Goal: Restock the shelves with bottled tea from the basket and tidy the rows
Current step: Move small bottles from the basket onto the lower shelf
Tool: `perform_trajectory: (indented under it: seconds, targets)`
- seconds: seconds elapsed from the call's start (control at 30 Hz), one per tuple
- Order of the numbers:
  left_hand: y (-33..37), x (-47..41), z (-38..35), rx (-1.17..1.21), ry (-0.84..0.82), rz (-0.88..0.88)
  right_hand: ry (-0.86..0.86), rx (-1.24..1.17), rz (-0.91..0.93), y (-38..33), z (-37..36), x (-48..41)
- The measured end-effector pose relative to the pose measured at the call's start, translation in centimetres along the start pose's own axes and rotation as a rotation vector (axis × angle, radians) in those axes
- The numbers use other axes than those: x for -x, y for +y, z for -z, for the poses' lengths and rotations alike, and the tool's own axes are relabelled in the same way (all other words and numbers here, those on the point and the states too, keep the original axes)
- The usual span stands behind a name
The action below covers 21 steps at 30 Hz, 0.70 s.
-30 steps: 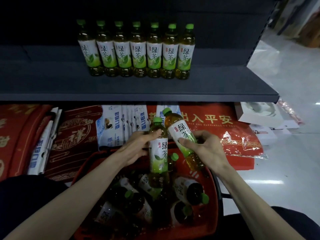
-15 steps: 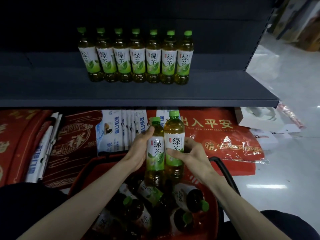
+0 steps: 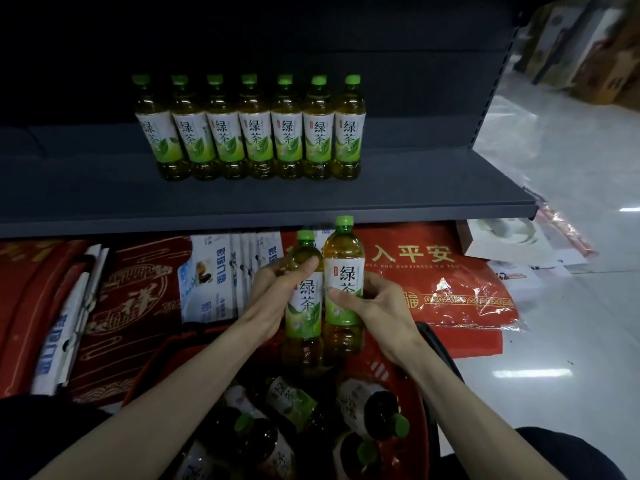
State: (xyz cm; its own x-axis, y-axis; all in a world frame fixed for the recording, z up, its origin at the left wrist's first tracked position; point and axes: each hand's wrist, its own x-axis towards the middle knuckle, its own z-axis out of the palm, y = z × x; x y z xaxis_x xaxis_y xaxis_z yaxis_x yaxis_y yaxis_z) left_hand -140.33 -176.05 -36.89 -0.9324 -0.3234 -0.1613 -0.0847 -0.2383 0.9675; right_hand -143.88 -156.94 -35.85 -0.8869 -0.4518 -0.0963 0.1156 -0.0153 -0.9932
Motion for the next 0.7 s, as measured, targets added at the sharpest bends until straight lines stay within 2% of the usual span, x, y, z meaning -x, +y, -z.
perform_trajectory:
  seconds: [0.1,0.27,0.33,0.47,0.7]
  targets:
    - [1.4,-0.5,-0.9,-0.032,0.046,-0.062,0.013,-0.043,0.018,-0.9,0.3,-0.6]
    - [4.3,-1.4,-2.4,-0.063,0.016,-0.133,0.047,-0.068,0.048,-3.6,1.1,-2.0]
    - [5.7,-2.0,-3.0,-0.159,0.003,-0.204,0.070,-0.066,0.069,-4.9,1.7,-2.7]
    - [8.6,-3.2,-4.1,-0.296,-0.053,-0.329,0.114,-0.055,0.121,-7.3,2.8,-4.1]
    - [12.8,-6.8,-7.2,-0.308,-0.162,-0.499,0.146,0.008,0.201,-10.5,5.5,-7.1]
